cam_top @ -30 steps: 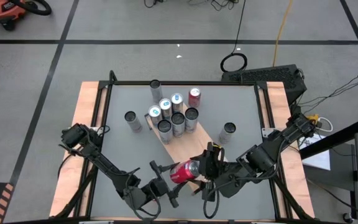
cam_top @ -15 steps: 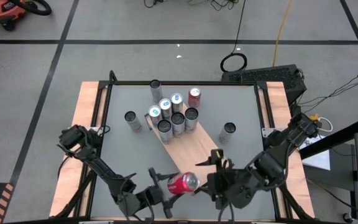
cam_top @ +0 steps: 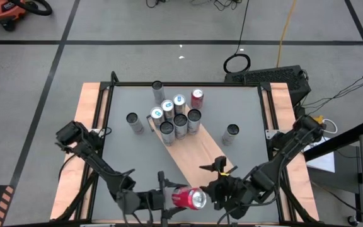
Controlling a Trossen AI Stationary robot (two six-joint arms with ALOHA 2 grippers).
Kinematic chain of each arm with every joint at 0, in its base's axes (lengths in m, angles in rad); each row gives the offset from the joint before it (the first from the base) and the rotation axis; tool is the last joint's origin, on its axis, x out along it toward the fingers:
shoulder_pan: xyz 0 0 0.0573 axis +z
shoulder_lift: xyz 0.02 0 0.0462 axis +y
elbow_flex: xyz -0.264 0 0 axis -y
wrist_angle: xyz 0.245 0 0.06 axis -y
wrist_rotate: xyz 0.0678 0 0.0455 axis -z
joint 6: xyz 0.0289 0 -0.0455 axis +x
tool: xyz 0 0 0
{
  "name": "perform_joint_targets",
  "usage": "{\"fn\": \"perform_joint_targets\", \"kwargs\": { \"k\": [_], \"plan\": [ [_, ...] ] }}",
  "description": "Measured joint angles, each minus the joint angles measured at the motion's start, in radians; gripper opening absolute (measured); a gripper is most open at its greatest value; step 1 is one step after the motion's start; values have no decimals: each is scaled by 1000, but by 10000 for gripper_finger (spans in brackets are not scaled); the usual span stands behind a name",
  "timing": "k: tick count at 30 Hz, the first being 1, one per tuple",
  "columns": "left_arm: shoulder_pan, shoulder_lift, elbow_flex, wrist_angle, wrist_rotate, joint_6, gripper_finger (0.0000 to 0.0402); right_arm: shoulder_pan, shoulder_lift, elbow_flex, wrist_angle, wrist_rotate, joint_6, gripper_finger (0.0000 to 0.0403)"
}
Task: Place canned beverage on shelf
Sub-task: Put the top right orange soda can on the shelf
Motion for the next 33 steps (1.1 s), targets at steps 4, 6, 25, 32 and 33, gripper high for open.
{"fn": "perform_joint_targets", "kwargs": {
  "k": [4,6,25,32,33],
  "plan": [
    [33,-20,0,-83,138,-51,288,21,-7,-104,239,-1,-45,336],
    [42,-29,0,-93,193,-59,288,34,-7,-163,396,-4,-103,336],
    [145,-5,-77,88,700,-121,288,-53,-188,-430,876,-518,-512,336],
    [183,-4,-90,101,901,-127,288,-107,-243,-430,912,-793,-589,336],
    [189,-2,-90,102,922,-136,288,-113,-243,-430,931,-838,-594,336]
  ]
}}
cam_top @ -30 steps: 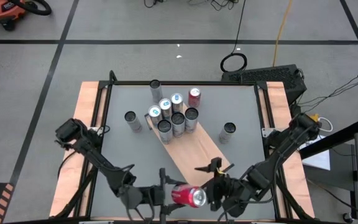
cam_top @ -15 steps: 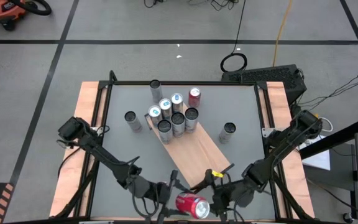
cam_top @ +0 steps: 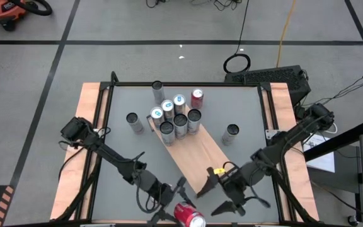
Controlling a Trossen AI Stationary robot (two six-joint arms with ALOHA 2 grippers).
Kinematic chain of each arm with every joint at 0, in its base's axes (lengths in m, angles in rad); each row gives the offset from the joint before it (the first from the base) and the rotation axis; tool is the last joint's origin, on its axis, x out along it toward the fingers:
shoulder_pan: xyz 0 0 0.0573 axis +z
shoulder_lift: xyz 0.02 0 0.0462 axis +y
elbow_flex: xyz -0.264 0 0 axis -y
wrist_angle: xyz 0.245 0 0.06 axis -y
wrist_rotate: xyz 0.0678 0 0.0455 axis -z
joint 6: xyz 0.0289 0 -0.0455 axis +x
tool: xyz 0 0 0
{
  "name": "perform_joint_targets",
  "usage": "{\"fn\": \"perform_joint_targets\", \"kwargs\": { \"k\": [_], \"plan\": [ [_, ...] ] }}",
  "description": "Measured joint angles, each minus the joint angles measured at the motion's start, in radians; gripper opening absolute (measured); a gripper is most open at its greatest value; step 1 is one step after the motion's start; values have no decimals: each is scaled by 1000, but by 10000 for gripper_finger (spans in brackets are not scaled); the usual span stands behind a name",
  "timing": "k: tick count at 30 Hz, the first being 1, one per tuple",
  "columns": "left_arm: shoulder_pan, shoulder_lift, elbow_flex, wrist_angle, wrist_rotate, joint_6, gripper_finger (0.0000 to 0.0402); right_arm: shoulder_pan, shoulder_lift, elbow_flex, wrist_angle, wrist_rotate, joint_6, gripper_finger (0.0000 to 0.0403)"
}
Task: Place canned beverage on shelf
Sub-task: Put the top right orange soda can on the shelf
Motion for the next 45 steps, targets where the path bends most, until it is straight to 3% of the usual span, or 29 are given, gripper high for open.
{"fn": "perform_joint_targets", "kwargs": {
  "k": [4,7,17,38,45],
  "plan": [
    [21,5,0,-5,62,-11,288,-19,8,0,81,-153,-11,336],
    [30,5,0,-2,73,-25,288,-26,20,0,139,-191,-19,336],
    [45,5,0,-6,100,-30,288,-38,30,0,190,-247,-57,347],
    [86,5,0,-1,104,-31,288,-98,105,1,294,-243,-81,348],
    [104,5,0,-2,135,-31,288,-105,106,1,287,-296,-80,348]
  ]
}}
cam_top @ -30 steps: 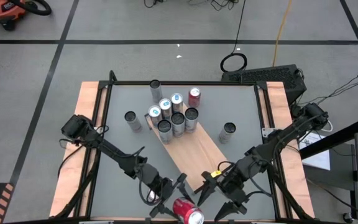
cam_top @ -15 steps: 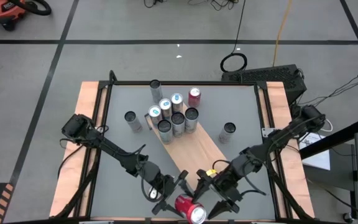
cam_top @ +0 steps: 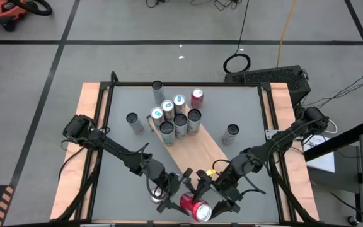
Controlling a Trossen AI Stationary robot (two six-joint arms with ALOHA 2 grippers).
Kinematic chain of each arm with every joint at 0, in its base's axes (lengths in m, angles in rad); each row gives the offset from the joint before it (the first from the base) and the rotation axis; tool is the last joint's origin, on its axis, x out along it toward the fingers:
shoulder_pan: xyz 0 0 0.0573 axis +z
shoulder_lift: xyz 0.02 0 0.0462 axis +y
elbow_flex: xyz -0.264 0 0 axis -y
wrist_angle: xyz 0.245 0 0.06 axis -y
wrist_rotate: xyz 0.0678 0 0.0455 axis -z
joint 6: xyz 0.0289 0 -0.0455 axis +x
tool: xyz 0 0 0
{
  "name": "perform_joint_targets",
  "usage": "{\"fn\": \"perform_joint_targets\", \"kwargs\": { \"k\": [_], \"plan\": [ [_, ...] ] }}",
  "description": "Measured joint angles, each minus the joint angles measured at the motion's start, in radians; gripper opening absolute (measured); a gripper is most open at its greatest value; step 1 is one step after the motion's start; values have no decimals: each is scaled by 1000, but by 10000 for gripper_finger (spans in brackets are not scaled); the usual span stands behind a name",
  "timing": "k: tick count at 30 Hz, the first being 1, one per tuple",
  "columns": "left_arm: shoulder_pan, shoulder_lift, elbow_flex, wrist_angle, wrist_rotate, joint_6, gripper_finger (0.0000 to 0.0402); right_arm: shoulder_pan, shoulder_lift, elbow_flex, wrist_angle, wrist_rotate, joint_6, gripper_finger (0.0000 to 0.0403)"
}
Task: Place canned beverage on shelf
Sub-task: Put the top right orange soda can on the shelf
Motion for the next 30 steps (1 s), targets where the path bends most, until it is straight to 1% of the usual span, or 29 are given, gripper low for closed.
{"fn": "perform_joint_targets", "kwargs": {
  "k": [6,13,16,19,26,30],
  "plan": [
    [9,0,0,-3,12,0,288,-5,0,0,-1,-42,1,348],
    [16,0,0,8,11,0,288,-6,0,0,7,5,26,348],
    [22,0,0,6,7,-24,288,-6,0,0,5,7,29,344],
    [31,0,0,1,8,-48,288,-6,0,0,4,9,32,328],
    [33,0,0,-3,7,-36,288,-6,-1,0,0,13,31,274],
    [33,0,0,-3,5,-31,289,-6,-1,0,-2,14,38,263]
  ]
}}
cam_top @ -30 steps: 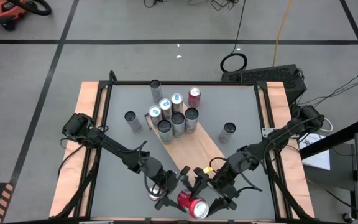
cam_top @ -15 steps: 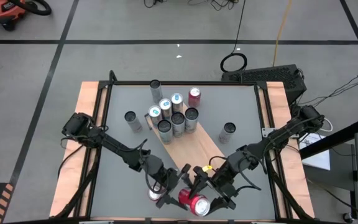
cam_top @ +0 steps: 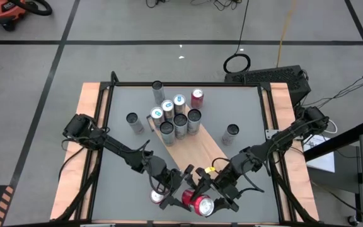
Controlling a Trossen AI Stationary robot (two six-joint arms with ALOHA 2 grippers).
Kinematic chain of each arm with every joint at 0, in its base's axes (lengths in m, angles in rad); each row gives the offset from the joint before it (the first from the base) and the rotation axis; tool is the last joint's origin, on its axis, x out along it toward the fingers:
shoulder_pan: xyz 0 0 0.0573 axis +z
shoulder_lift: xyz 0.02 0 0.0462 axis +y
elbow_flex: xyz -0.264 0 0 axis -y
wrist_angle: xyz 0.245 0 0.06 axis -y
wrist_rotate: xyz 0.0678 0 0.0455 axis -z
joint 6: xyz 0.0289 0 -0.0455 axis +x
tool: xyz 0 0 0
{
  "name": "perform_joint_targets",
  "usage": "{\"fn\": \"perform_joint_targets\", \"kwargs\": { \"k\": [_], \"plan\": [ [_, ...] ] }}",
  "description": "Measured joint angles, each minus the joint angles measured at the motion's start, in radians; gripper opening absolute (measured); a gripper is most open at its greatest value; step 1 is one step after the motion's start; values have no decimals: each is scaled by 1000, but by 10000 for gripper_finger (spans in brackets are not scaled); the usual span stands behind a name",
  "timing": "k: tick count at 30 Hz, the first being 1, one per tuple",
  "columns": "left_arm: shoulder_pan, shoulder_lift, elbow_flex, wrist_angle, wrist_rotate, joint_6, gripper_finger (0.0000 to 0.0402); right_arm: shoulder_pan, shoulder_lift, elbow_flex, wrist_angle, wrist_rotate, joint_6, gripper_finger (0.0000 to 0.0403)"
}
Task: Place canned beverage on shelf
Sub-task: Put the top right orange soda can on the shelf
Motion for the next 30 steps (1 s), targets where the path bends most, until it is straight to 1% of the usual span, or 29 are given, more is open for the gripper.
{"fn": "perform_joint_targets", "kwargs": {
  "k": [3,6,11,13,18,22,24,27,30],
  "plan": [
    [-3,0,0,2,-36,-41,303,0,-1,0,-2,-6,25,265],
    [-14,0,0,-3,-93,-43,331,-1,-1,1,-16,-5,40,267],
    [-25,-1,0,3,-161,-45,378,4,-22,1,-73,71,62,264],
    [-28,-8,1,2,-203,-46,390,3,-35,-1,-97,73,88,264],
    [-40,-63,2,-133,-350,-36,397,5,-57,-1,-145,93,105,264],
    [-54,-106,2,-210,-422,-33,397,6,-70,-1,-179,152,121,264],
    [-65,-122,2,-239,-465,-42,398,7,-80,0,-194,165,122,264],
    [-93,-139,2,-283,-564,-47,398,6,-99,0,-226,167,122,264],
    [-130,-147,2,-326,-690,-49,398,7,-128,-1,-277,147,123,264]
  ]
}}
